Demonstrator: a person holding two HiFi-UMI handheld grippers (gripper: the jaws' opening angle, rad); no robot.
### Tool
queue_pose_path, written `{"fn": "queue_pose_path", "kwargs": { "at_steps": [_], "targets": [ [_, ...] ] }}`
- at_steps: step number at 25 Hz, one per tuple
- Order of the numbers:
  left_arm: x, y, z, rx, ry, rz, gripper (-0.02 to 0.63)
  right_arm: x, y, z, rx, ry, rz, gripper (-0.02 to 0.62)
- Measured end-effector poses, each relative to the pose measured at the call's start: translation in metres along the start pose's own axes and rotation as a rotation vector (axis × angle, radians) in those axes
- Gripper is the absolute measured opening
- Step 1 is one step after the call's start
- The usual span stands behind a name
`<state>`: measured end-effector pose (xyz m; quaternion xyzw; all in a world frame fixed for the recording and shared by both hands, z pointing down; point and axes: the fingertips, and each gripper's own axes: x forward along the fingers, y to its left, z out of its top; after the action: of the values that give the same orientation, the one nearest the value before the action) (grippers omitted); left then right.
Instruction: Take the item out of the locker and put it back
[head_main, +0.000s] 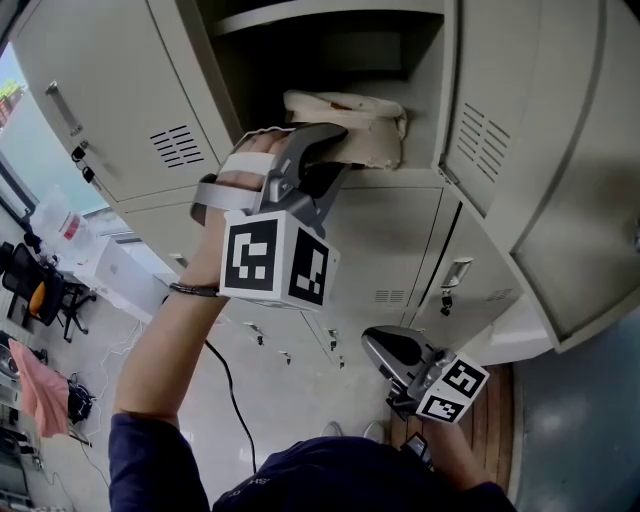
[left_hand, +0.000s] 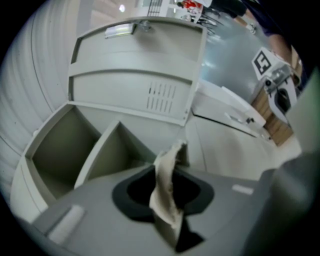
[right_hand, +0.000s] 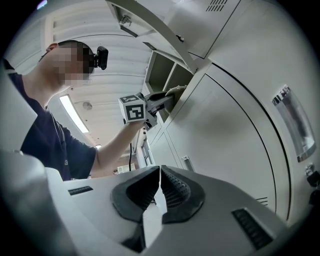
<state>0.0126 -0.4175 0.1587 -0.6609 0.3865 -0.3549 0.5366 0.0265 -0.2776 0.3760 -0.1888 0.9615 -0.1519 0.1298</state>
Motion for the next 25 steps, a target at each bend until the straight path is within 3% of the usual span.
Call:
{"fn": "queue_pose_path", "kwargs": {
  "at_steps": [9, 25],
  "targets": [
    [-0.007, 0.018, -0.006, 0.034, 0.024, 0.104, 0.025, 0.004, 0.001, -0.001, -0.003, 0.01, 0.004, 0.008],
    [-0.073, 0.064, 0.007, -0.011, -0.025, 0.222, 0.02, 0.01, 0.029, -0.001, -0.028, 0.009, -0.001, 0.008]
  ]
}}
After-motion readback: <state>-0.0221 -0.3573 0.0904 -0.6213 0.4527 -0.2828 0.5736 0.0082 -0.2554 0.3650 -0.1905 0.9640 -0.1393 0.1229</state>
